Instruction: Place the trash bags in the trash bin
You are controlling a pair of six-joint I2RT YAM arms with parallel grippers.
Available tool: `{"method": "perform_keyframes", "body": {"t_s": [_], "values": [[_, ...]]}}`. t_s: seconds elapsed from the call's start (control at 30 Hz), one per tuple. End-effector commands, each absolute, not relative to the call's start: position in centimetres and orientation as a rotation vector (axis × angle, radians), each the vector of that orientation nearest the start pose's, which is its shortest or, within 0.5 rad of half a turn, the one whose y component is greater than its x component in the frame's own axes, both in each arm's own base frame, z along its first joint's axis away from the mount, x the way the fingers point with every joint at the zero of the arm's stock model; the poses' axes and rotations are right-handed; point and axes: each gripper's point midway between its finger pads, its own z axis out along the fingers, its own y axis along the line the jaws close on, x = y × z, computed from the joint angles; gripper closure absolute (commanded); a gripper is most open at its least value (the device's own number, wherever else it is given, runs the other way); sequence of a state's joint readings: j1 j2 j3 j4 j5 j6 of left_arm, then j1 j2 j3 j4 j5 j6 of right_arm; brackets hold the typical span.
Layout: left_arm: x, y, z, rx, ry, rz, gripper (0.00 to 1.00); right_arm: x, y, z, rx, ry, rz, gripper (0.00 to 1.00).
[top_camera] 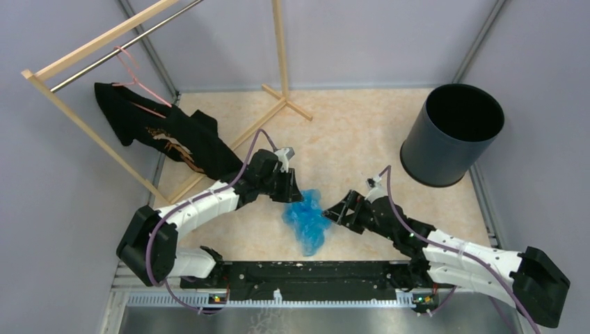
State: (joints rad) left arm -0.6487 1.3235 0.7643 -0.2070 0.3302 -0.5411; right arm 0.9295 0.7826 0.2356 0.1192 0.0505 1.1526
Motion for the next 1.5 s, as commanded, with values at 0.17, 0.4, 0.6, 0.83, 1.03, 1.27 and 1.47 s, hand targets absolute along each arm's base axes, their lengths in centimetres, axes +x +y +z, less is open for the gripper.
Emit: {"method": "perform_keyframes", "body": {"t_s": [0.17, 0.4, 0.6, 0.83, 1.03, 1.27, 1.47], "values": [[21.4, -27.1, 12.0, 0.364, 2.403, -1.012, 0.87, 14.3, 29.7, 11.2, 0.187, 2.274, 1.406, 0.25], [20.2, -27.3, 15.8, 0.421, 2.296, -1.113, 0.97, 14.5, 30.9, 8.8, 0.098, 2.356, 1.349, 0.59], [22.4, -22.0, 19.6, 0.264, 2.197, -0.765, 1.00, 17.5, 24.9, 9.2, 0.108, 2.374, 0.883, 1.00], [22.6, -16.9, 24.4, 0.057, 1.952, -0.646, 1.00, 18.5, 16.0, 15.9, 0.178, 2.154, 0.565, 1.00], [22.6, -16.6, 23.3, -0.014, 1.966, -0.657, 1.00, 17.1, 13.6, 14.4, 0.177, 2.194, 0.491, 1.00], [22.0, -19.3, 23.4, 0.087, 2.005, -0.777, 1.00, 16.0, 19.1, 14.3, -0.008, 2.201, 0.781, 0.84], [19.8, -24.0, 27.2, 0.324, 1.897, -1.086, 1.00, 12.7, 24.8, 15.0, -0.386, 2.180, 1.101, 0.73]]}}
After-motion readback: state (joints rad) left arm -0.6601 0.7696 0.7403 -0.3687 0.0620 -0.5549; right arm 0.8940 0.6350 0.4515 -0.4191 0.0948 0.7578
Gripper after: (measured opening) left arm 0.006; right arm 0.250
